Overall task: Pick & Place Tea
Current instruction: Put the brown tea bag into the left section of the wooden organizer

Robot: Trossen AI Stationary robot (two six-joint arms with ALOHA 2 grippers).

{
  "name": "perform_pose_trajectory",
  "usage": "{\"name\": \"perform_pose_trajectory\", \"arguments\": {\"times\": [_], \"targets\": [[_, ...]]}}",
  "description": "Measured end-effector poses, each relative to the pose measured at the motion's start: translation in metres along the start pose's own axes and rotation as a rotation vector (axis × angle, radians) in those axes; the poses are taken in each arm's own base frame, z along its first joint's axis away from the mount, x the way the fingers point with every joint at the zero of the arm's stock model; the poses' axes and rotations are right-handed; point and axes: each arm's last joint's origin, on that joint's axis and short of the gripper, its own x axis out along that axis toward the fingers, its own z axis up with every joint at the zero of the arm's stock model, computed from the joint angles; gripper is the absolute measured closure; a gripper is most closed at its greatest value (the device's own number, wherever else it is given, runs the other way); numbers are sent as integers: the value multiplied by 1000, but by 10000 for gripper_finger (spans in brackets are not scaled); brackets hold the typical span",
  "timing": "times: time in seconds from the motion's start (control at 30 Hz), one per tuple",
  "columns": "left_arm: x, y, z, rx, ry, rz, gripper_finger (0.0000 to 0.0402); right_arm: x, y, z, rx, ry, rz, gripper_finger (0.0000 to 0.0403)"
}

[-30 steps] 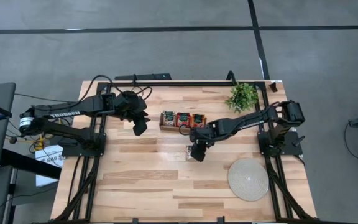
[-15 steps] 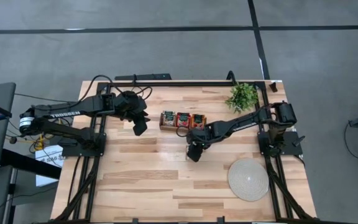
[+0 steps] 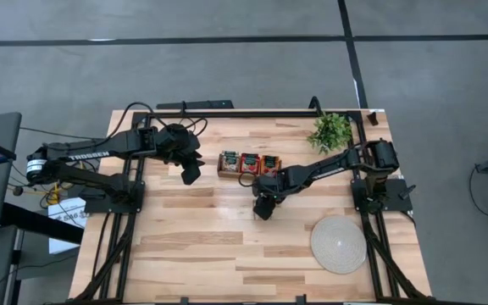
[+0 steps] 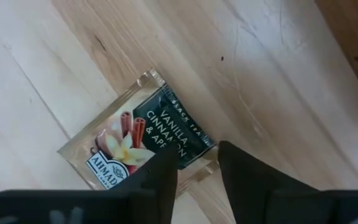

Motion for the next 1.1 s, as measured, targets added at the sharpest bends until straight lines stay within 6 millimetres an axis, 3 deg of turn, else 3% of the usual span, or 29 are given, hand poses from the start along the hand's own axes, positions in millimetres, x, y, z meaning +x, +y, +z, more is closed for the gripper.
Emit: {"name": "perform_pose_trajectory", "arguments": {"times": [0.4, 0.7, 1.1], "targets": [[0, 0, 0, 0, 0, 0, 273, 1, -1, -2, -4, 29, 15, 397], [0, 0, 0, 0, 0, 0, 273, 1, -1, -2, -5, 37, 16, 401], [0, 0, 1, -1, -5, -2, 273, -36, 3, -15, -36, 10, -25, 402]]}}
